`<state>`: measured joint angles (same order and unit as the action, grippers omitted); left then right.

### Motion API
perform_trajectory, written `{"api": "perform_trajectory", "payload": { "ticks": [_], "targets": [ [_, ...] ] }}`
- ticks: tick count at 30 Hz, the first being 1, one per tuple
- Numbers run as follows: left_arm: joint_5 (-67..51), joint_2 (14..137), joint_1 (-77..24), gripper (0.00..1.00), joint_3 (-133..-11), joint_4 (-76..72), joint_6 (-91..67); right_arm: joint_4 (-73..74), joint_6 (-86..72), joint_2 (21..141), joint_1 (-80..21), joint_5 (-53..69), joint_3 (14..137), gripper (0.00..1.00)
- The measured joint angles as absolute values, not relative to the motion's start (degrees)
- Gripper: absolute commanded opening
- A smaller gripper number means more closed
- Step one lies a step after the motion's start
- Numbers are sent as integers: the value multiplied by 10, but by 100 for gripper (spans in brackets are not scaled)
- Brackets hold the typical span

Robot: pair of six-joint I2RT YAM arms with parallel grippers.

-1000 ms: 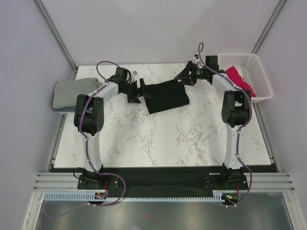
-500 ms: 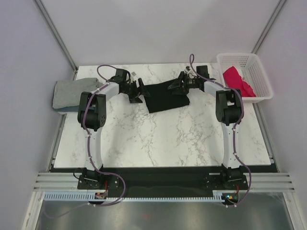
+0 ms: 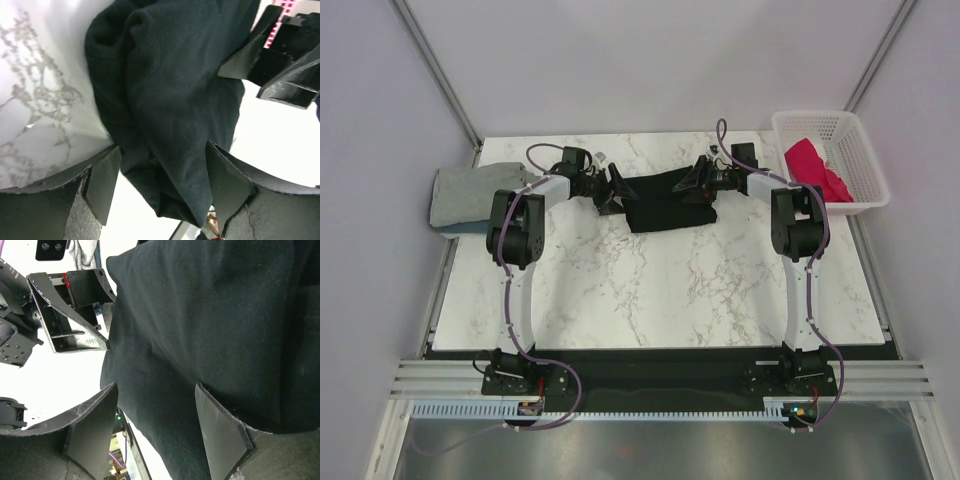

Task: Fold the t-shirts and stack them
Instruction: Neatly place the folded tshirt to the corner

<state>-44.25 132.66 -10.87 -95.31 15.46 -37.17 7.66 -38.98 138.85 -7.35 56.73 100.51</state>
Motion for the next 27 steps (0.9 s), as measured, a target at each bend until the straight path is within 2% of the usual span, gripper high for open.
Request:
{"api": "perform_trajectory", "payload": {
  "ticks": [7, 18, 19, 20, 23, 27],
  "targets": [
    [-477, 1343, -109, 73, -953, 126, -401, 74, -381, 1388, -74, 569, 1000, 72],
    [-490, 1365, -112, 33, -947, 100, -426, 76, -368, 1387, -77, 568, 1000, 72],
    [-490, 1366, -114, 28, -946, 96, -426, 76, -366, 1387, -77, 568, 1000, 72],
    [-491, 1368, -115, 13, -945, 93, -426, 77, -366, 1386, -77, 567, 1000, 72],
    [-500, 1374, -120, 2, -943, 81, -428, 82, -359, 1384, -78, 565, 1000, 72],
    [-501, 1372, -123, 2, -944, 83, -411, 100, -337, 1374, -79, 553, 1000, 73]
  ]
}}
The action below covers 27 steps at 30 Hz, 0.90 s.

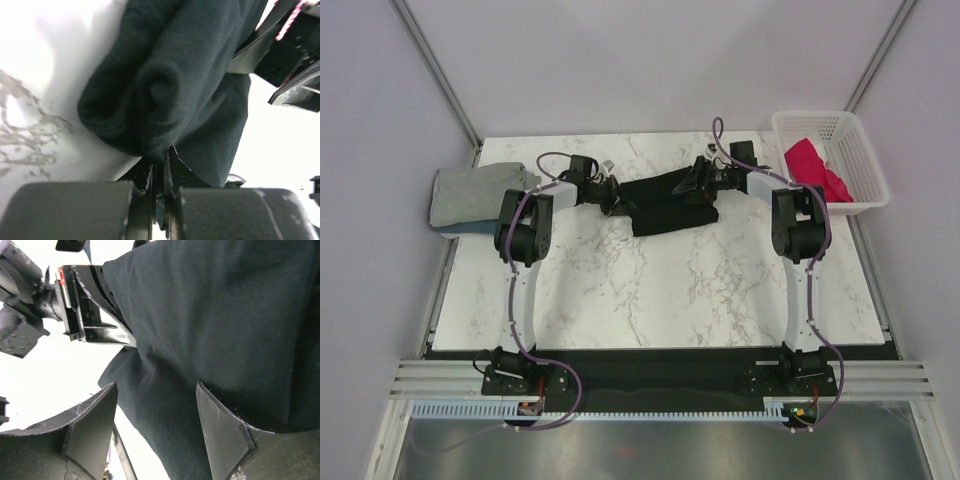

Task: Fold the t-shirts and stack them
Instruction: Neatly place the folded tshirt to the corner

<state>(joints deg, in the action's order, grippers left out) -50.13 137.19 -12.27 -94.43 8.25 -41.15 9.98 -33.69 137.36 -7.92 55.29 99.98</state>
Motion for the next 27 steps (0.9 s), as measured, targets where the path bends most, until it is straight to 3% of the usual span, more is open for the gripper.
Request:
{"api": "perform_trajectory", "payload": {
  "ticks": [12, 17, 27],
  "targets": [
    [-443, 1242, -65, 2, -1020, 357, -146, 267, -128, 1232, -65, 396, 1046, 81],
    [-405, 1231, 3, 2, -1156, 524, -9, 293, -77, 1151, -50, 336, 1030, 82],
    [-303, 1231, 91, 2, -1296, 726, 121, 322, -43, 1079, -38, 297, 954, 83]
  ]
}}
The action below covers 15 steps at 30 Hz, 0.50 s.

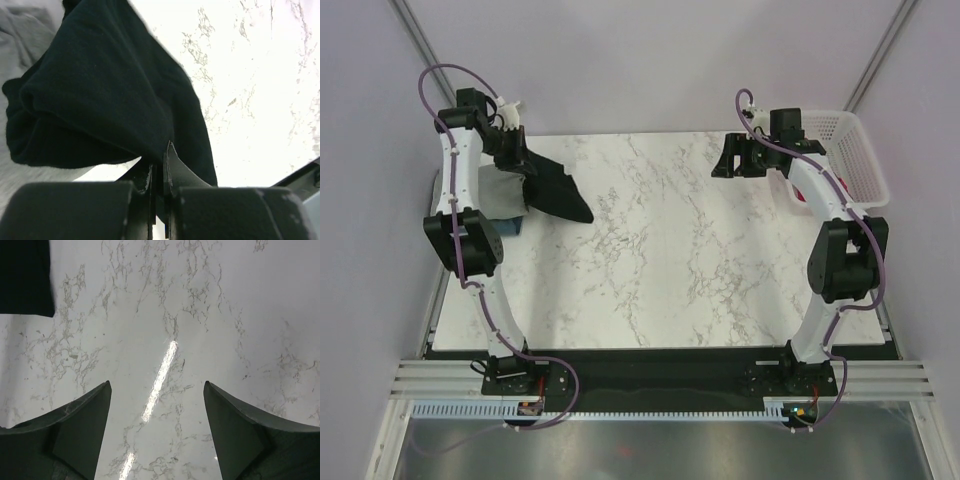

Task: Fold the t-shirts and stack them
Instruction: Neatly place the folded tshirt to the corner

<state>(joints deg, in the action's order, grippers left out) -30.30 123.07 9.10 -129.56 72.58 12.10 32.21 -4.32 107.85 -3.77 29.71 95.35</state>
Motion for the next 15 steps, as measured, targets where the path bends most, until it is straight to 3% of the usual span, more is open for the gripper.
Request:
{"api": "perform_trajectory", "payload": {
  "ticks": [15],
  "targets": [
    [-224, 1229, 107, 2, -1397, 778, 171, 329, -43, 1033, -22, 299, 910, 83]
  ]
}}
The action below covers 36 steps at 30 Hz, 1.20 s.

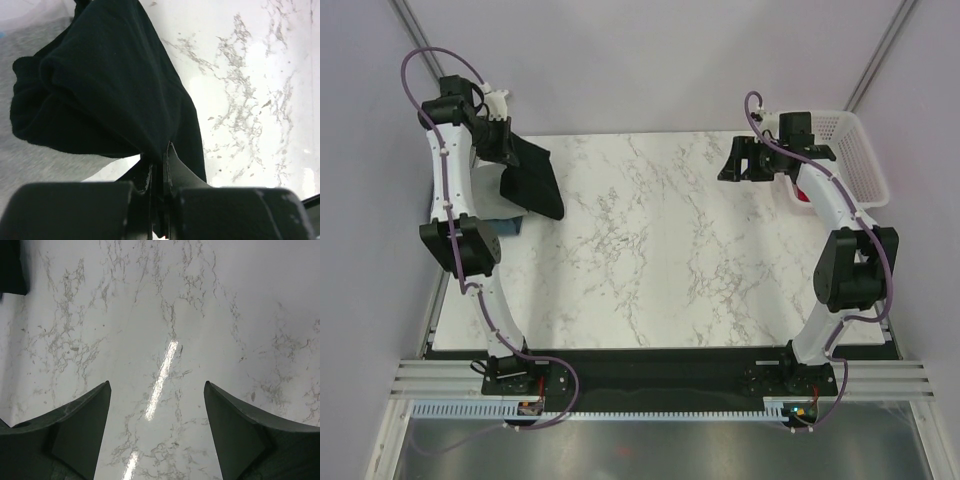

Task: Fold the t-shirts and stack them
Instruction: Neatly place the folded tshirt to the corner

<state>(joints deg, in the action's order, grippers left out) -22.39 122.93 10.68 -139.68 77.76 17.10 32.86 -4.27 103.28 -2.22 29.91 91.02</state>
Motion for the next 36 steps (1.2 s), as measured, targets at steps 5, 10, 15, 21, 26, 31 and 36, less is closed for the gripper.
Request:
{"api": "perform_trajectory", "payload": {
  "ticks": [5, 10, 15, 21, 26, 31, 36],
  "targets": [
    [-190, 1215, 128, 2, -1416, 779, 190, 329, -45, 1025, -15, 302, 900, 84],
    [-152, 1182, 134, 2, -1419, 780, 214, 328, -48, 1022, -8, 309, 888, 83],
    [-116, 1155, 133, 2, -1424, 780, 237, 328, -53, 1021, -5, 316, 885, 83],
    [-64, 1151, 133, 2, -1423, 780, 259, 325, -62, 1021, -5, 326, 884, 83],
    [-15, 1156, 133, 2, -1410, 779, 263, 320, -67, 1021, -5, 331, 871, 83],
    [38, 1178, 133, 2, -1375, 752, 262, 319, -71, 1020, -3, 336, 860, 83],
    [91, 1222, 134, 2, -1364, 711, 262, 318, -73, 1014, 14, 338, 851, 83]
  ]
}}
